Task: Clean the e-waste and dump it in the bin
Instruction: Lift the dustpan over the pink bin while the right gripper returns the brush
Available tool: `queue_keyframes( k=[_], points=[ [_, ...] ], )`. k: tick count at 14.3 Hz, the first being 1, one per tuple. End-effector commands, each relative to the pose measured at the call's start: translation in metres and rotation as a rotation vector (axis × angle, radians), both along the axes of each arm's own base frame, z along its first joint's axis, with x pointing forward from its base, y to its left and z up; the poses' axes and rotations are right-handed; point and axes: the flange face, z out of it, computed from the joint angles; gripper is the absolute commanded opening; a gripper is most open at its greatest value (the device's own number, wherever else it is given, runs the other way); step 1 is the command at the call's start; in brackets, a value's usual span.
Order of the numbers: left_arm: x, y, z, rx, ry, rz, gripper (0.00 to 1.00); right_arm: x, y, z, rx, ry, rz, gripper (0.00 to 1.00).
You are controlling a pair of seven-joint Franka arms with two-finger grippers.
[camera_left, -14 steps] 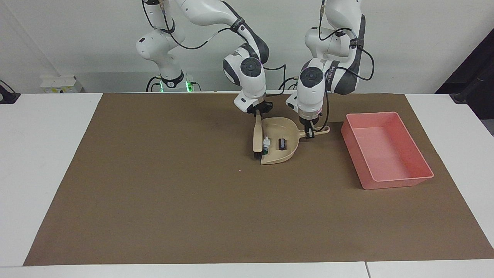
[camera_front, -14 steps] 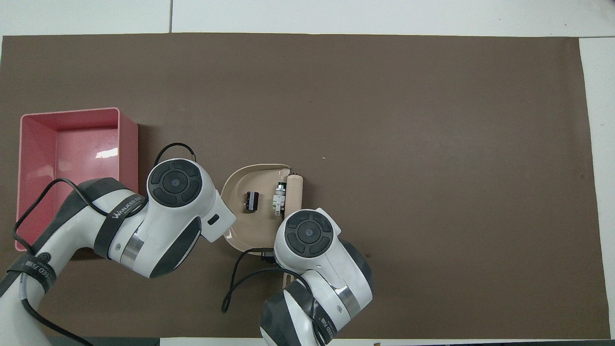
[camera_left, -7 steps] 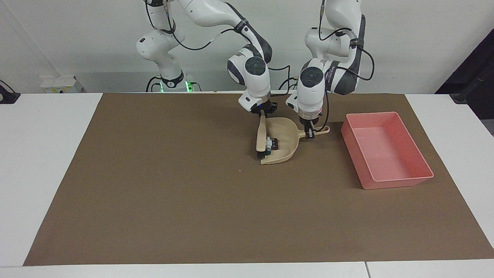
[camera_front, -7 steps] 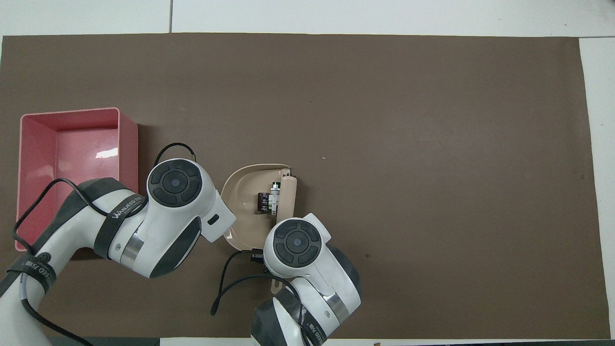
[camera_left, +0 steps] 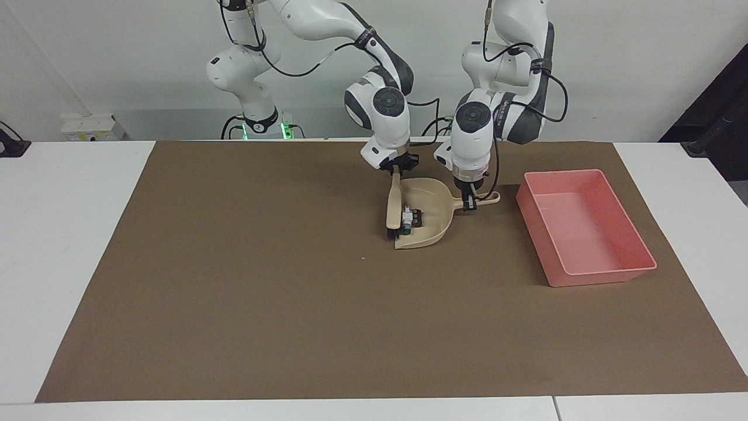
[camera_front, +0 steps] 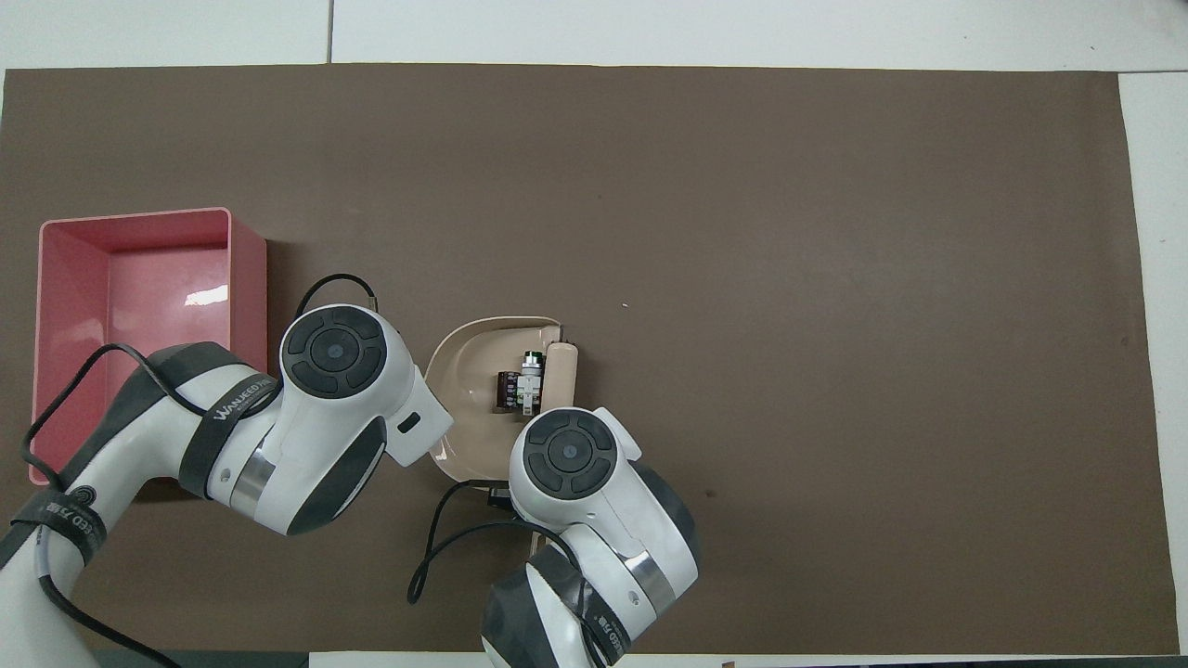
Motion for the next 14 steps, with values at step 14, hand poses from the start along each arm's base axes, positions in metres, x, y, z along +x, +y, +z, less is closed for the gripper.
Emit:
queue_keyframes(
  k=[14],
  points=[
    [0.051,0.087,0.059,-0.301,-0.012,0.038,0.00,0.079,-0.366,0.114,0.066,0.030,0.269,0.00]
  ],
)
